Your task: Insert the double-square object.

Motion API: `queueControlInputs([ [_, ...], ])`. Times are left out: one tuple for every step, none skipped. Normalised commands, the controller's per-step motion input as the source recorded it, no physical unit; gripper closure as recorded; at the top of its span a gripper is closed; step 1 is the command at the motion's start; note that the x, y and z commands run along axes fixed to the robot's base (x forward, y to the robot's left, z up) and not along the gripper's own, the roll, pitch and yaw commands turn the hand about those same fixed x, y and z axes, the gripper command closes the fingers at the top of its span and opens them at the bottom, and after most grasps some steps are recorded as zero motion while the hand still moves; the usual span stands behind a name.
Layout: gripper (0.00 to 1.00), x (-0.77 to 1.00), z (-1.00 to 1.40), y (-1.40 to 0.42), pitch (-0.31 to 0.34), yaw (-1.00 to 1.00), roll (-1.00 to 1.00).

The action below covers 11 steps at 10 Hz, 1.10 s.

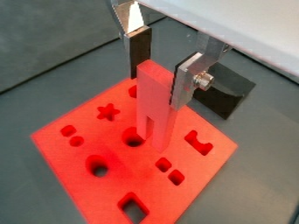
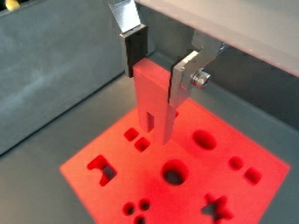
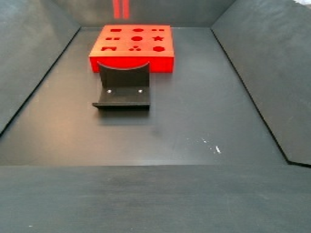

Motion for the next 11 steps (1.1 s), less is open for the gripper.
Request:
queueControlInputs([
  [1.00,0.92,-0.53,0.23,0.156,-0.16,0.09],
  [1.00,0.78,-0.31,0.04,0.197,-0.18,0.12],
  [1.00,0.62,-0.18,-0.04,0.313,-0.14,0.09],
  [1.00,0.70,0.00,-0.25,0.359,0.00,0.08],
  [1.00,0.65,-0.01,-0.11,0.317,-0.03,0.13],
  [1.00,0.61,-0.04,-0.01,0.269,-0.04,0.13],
  [1.00,0.66,-0.09,0.00,0.184,0.00,0.15],
  [1.00,0.78,-0.07,0.00,0.113,0.11,0.13],
  [1.00,0.88,-0.04,0.00,0.113,0.11,0.11],
  [1.00,0.83,0.00,-0.01,0.096,0.00,0.09],
  [1.00,0.89,0.00,-0.01,0.114,0.00,0.07],
])
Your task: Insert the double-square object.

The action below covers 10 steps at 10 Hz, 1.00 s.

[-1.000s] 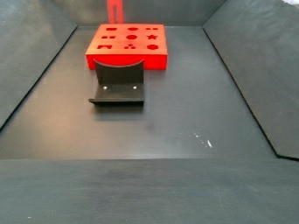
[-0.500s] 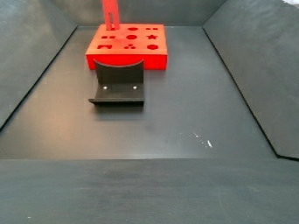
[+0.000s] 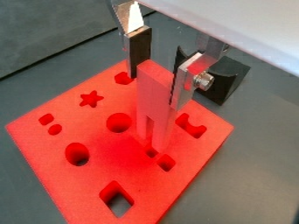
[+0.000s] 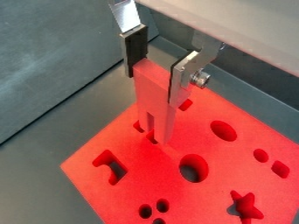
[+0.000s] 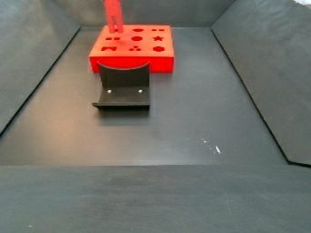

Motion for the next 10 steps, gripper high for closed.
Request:
queueControlInputs([
  [1.00,0.89,-0.01,-0.01,0.069,0.03,0.00],
  [1.00,0.82,-0.06,0.00,0.000,0.06,0.00],
  [1.00,0.87,-0.08,-0.03,0.000,0.06,0.00],
  [1.00,0.91,-0.09,-0.03,0.000,0.09,0.00],
  [1.00,0.81,-0.12,-0.03,0.000,0.13,0.00],
  [1.00,0.61,-0.09,-0.03,0.000,0.21,0.02],
  [1.00,0.52,-0.07,-0.01,0.000,0.21,0.06],
  [1.00,0.25,-0.07,-0.05,0.000,0.20,0.06],
  [1.00,0.00,-0.10,-0.11,0.000,0.04,0.11],
  [1.00,-0.19,-0.07,-0.14,0.000,0.00,0.10],
])
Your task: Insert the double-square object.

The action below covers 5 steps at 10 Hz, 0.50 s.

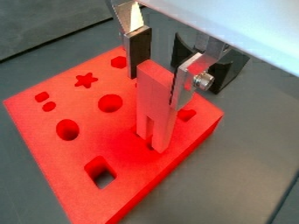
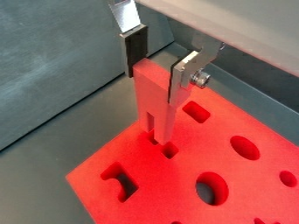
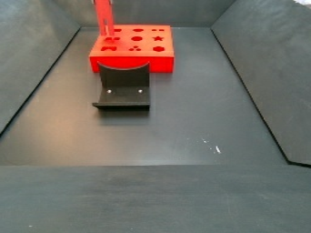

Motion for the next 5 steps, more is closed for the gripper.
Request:
queueControlInputs([
  [1.00,-0.11,-0.07,-0.11,0.000,-0.03,0.12],
  [1.00,-0.20,-0.07,-0.02,0.016,-0.14,0.14],
  [1.00,-0.17,-0.01,0.00,0.014,-0.09,0.08],
  [1.00,0.00,0.00,0.00,0.024,-0.03,0.06],
  [1.00,0.00,-0.01,0.00,0.039,0.00,0.05],
])
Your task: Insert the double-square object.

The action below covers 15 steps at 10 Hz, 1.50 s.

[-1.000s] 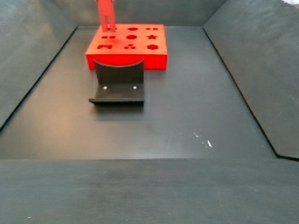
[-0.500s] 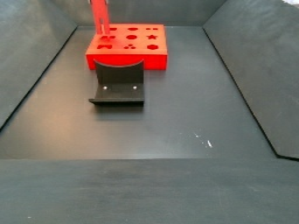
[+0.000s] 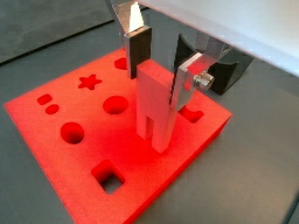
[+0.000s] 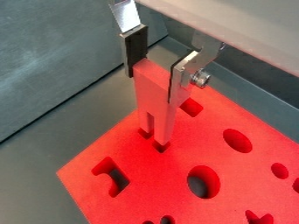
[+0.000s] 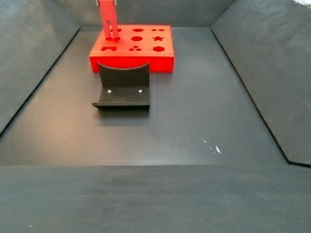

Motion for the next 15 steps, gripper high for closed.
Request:
queueControlInputs([
  [1.00,0.03,-0.01,0.00,0.043,0.00,0.05],
  [1.00,0.20,-0.04,0.14,0.057,0.00,0.07],
  [1.00,0.12,-0.04,0.12,0.059,0.00,0.06],
  [1.00,0.11,-0.05,0.06,0.056,-0.01,0.06],
  [1.00,0.00,-0.07,-0.03,0.034,-0.02,0.04],
  [1.00,-0.04,-0.03,-0.08,0.040,-0.05,0.01],
  [1.00,0.00,-0.02,-0.09,0.036,-0.06,0.02],
  [1.00,0.00,-0.04,-0.08,0.020,-0.09,0.01],
  [1.00,0.00,-0.10,0.00,0.009,-0.07,0.04],
  [1.00,0.05,-0.17,0.02,0.029,-0.04,0.07],
  [1.00,0.07,-0.19,0.10,0.040,-0.04,0.07],
  [1.00,0.04,-0.17,0.07,0.030,-0.06,0.05],
  [1.00,0.03,-0.37,0.00,0.000,-0.11,0.04],
  [1.00,0.00,-0.65,0.00,0.000,-0.11,0.02],
  [1.00,0.00,-0.80,0.00,-0.004,-0.09,0.02],
])
